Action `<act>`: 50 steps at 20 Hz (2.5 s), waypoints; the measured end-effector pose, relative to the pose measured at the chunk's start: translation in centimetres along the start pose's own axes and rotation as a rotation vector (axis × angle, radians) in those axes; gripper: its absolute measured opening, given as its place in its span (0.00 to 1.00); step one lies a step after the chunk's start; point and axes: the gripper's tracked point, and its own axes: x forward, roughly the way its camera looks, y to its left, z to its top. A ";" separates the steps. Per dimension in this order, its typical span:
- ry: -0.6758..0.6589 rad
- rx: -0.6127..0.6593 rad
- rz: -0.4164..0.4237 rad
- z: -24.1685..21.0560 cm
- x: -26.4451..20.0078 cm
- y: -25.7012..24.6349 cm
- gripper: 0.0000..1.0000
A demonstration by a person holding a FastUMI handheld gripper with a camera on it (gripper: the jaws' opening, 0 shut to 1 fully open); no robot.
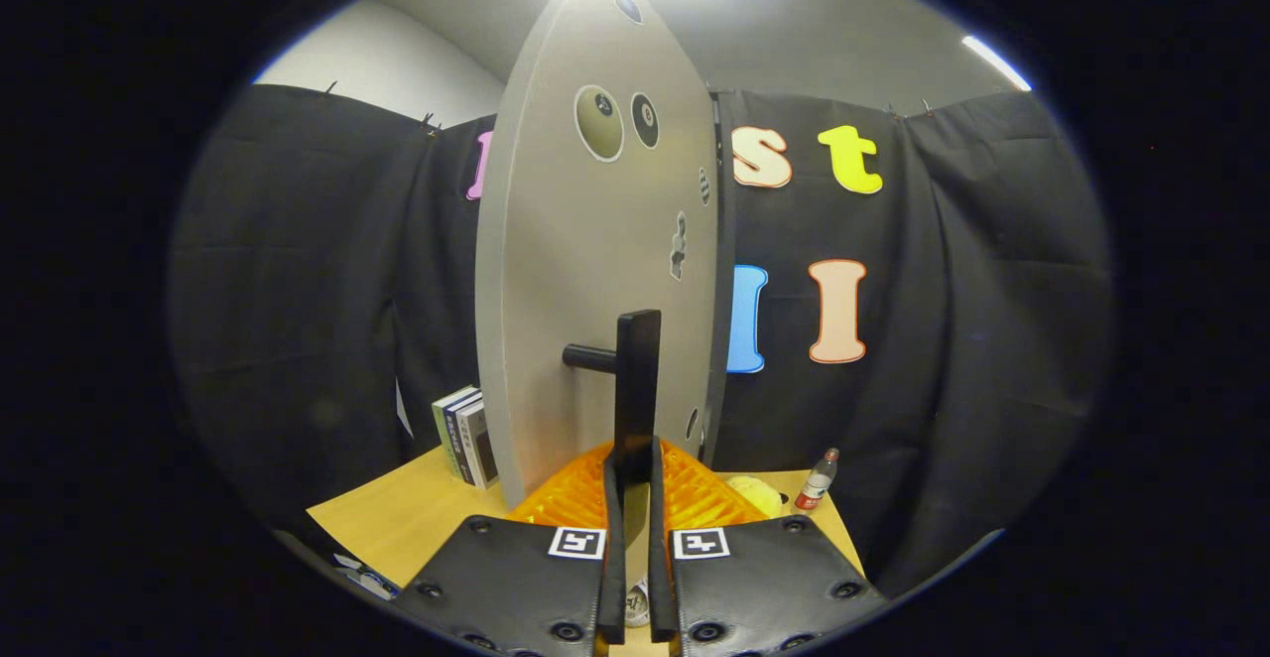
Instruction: Open the shoe cabinet door, grab the shoes and put them into the shoe cabinet, then close the shoe cabinet door.
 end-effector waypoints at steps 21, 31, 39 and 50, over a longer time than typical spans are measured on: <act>0.095 0.022 -0.119 -5.6 -3.6 -10.7 0.69; 0.227 0.078 -0.119 -13.8 -11.0 -6.8 0.98; 0.289 0.049 0.155 -16.8 -9.4 6.2 0.98; 0.394 0.052 0.363 -20.8 -1.3 16.9 0.98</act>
